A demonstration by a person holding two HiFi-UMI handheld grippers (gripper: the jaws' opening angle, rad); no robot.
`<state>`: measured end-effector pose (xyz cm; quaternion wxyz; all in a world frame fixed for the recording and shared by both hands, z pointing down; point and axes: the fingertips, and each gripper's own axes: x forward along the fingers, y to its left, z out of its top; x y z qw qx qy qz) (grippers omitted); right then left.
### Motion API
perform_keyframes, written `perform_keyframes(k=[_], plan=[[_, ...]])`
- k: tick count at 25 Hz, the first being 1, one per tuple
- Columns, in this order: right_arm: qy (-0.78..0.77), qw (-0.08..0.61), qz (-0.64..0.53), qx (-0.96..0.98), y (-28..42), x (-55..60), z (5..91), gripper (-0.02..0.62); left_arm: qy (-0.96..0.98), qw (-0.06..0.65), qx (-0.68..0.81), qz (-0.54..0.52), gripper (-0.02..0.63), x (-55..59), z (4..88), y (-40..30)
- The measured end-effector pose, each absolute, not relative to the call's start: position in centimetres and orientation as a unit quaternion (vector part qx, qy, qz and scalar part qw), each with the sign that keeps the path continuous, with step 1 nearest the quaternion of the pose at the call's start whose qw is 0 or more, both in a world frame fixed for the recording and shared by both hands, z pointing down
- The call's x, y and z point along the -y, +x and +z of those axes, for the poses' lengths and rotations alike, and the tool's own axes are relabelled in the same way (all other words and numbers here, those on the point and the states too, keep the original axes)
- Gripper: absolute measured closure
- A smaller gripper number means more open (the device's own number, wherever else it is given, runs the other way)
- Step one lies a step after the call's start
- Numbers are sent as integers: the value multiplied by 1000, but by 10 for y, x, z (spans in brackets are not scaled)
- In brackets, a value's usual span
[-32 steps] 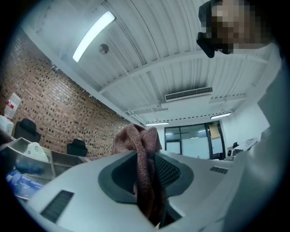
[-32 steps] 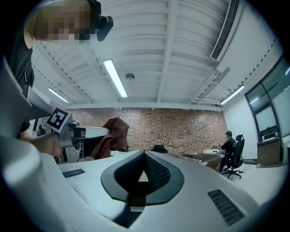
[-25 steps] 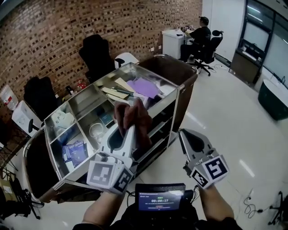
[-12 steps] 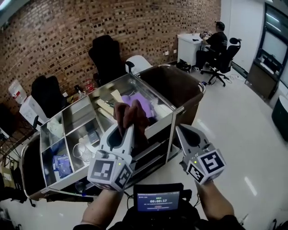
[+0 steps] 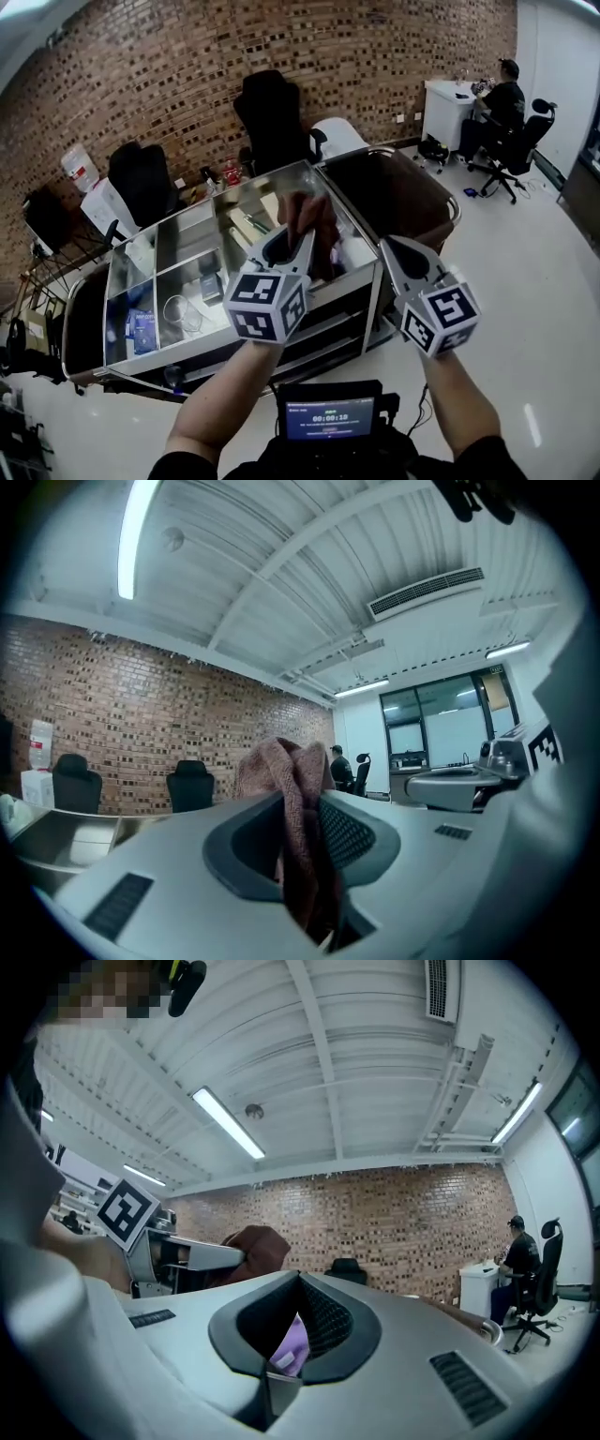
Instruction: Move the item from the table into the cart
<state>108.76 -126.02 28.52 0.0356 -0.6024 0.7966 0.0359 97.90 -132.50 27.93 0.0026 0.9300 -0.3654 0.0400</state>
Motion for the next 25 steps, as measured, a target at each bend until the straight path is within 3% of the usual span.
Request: perform_keyframes(k=[13,20,25], plan=[[-584,-3,8,-811,1116,1329,299,621,942,-5,272,199,508,1409,302,1056],[-592,2,-1,-806,1140,1337,305,621,929,-47,205,303,506,1440,331,1082],[-600,19,-19,-799,1155,1335,304,621,917,-35,186,350,502,1466,347,1100]])
